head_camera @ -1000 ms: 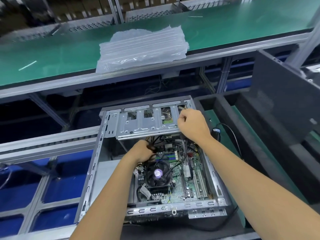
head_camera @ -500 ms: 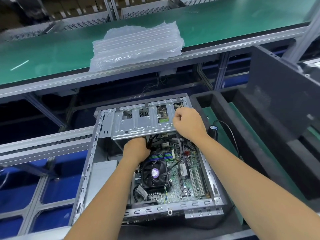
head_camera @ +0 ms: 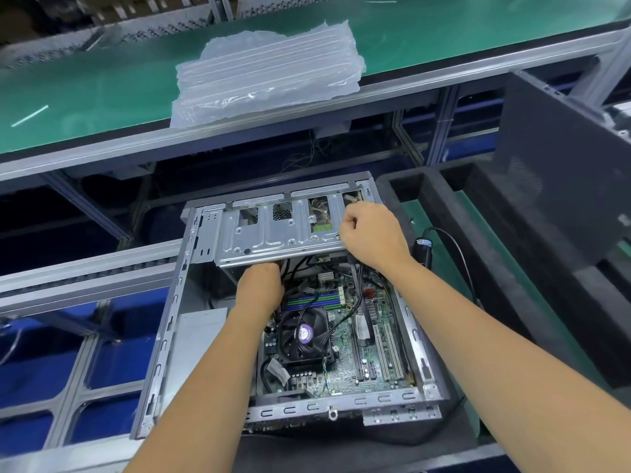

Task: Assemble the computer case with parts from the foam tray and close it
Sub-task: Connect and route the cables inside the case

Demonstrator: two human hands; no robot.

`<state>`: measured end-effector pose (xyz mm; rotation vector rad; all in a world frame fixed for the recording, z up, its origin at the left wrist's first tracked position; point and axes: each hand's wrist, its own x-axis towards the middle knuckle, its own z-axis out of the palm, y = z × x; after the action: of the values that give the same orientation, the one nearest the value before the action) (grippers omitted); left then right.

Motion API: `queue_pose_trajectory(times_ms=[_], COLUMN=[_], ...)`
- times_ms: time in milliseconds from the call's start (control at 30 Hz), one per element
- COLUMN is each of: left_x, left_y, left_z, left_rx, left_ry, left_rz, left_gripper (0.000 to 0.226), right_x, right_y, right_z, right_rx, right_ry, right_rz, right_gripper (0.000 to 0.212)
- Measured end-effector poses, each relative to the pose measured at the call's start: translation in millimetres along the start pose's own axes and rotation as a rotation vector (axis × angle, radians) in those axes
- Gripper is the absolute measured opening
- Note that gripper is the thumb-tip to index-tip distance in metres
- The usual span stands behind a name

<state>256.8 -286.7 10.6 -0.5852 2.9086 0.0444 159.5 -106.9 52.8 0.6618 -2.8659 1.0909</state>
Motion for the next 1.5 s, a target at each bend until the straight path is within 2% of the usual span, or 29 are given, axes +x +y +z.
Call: queue_pose_trajectory(times_ms=[233, 333, 400, 500, 567, 633, 733, 833, 1000, 1133, 1233, 1367, 1500], left_x=[-3, -3, -3, -3, -2, -2, -4, -5, -4, 0, 5, 6, 5], left_y=[-6, -10, -9, -6, -6, -8, -7, -8, -11, -8, 1, 8, 8], left_z=[-1, -1, -3, -4, -5, -6, -7, -6, -5, -1, 4, 10, 11], left_rx=[0.205, 0.056, -0.069, -0.094, -0.132, -0.133, -0.154, -0.235, -0.39, -0.334, -0.27, -0.174, -0.174], left_ry=[0.009, -0.01, -0.041, -0.174, -0.251, -0.312, -0.331, -0.321, -0.197, -0.182, -0.225, -0.18, -0.184], left_rz=[-0.069, -0.143, -0.167, -0.172, -0.17, -0.142, -0.142, -0.151, -0.119, -0.036, 0.027, 0.073, 0.105], left_gripper=[0.018, 0.023, 0.037, 0.062, 0.069, 0.058, 0.028, 0.026, 0.02, 0.008, 0.034, 0.03, 0.026], right_x=[0, 0, 0, 0, 0, 0, -1, 0, -1, -1, -1, -2, -3], right_y=[0, -1, -2, -1, -2, -2, -2, -2, -2, -3, -4, -3, -4], right_z=[1, 0, 0, 0, 0, 0, 1, 1, 1, 1, 0, 0, 1], right_rx=[-0.014, -0.018, -0.014, -0.019, -0.022, -0.026, -0.023, -0.023, -0.029, -0.035, -0.039, -0.043, -0.045], right_ry=[0.004, 0.01, 0.01, 0.01, 0.014, 0.017, 0.023, 0.022, 0.024, 0.014, 0.01, 0.017, 0.022], right_rz=[-0.009, -0.01, -0.006, -0.007, -0.012, -0.015, -0.017, -0.014, -0.006, -0.003, -0.007, -0.022, -0.026], right_gripper=[0.021, 0.029, 0.031, 0.029, 0.029, 0.03, 0.031, 0.028, 0.027, 0.025, 0.024, 0.019, 0.017])
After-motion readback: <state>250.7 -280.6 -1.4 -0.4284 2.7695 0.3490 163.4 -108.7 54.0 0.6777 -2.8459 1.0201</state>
